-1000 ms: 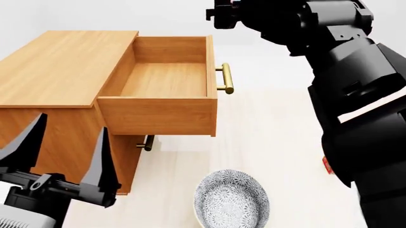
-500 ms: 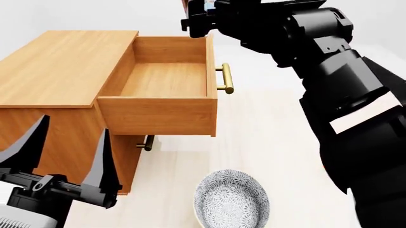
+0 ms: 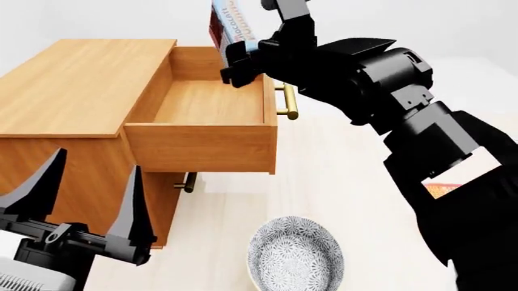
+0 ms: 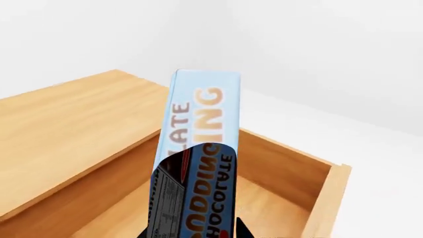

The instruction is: Put the chocolate pudding in the top drawer of the cabinet and close it.

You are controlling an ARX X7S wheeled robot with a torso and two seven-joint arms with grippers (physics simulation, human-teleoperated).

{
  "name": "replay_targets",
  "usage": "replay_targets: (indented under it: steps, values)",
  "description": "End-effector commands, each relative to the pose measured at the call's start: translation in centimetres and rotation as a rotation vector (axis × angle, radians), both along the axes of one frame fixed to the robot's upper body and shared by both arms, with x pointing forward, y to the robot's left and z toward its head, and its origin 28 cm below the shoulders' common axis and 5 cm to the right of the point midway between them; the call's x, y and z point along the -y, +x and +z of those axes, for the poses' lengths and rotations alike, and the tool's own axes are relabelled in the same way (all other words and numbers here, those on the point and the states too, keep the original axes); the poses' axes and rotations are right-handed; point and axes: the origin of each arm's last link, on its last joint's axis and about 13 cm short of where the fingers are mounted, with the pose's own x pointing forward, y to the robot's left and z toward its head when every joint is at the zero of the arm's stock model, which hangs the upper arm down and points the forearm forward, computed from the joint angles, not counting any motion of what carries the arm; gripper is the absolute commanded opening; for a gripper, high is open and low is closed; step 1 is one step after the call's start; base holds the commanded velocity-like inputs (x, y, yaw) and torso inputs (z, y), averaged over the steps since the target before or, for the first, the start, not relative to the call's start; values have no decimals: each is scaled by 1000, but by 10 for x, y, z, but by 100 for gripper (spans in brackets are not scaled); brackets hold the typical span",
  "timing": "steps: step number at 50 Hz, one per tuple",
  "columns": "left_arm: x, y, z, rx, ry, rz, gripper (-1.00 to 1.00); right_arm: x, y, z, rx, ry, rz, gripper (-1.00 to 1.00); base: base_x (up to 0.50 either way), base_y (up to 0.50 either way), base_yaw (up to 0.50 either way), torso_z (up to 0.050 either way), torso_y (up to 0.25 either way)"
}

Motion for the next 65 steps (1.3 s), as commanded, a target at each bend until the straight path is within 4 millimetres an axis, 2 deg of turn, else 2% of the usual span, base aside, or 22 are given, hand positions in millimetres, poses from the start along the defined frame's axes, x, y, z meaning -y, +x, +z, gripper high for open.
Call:
replay_targets:
  steps: [1, 19, 22, 25, 46, 56, 57, 65]
  values:
    - [1, 1, -2, -6, 1, -4, 100, 0, -2, -4, 18, -20, 55, -100, 0, 0, 0, 0, 0]
    - [1, 1, -3, -10, 8, -8, 100, 1, -3, -3, -55, -70, 38, -100, 0, 0, 0, 0, 0]
    - [1, 1, -3, -10, 8, -9, 100, -17, 0, 24, -58, -69, 39, -100, 0, 0, 0, 0, 0]
    - [1, 1, -3, -11, 8, -9, 100, -20, -3, 34, -62, -73, 43, -100, 0, 0, 0, 0, 0]
    - [1, 2, -4, -13, 8, -11, 100, -20, 0, 7, -126, -147, 16, -100, 0, 0, 0, 0, 0]
    - [1, 2, -5, -13, 9, -12, 100, -20, 1, 5, -113, -136, 2, -100, 0, 0, 0, 0, 0]
    - [1, 2, -5, -14, 9, -12, 100, -20, 1, 6, -112, -133, 1, 100, 0, 0, 0, 0, 0]
    - [1, 3, -6, -16, 9, -10, 100, -22, 1, 14, -83, -103, -1, 100, 0, 0, 0, 0, 2]
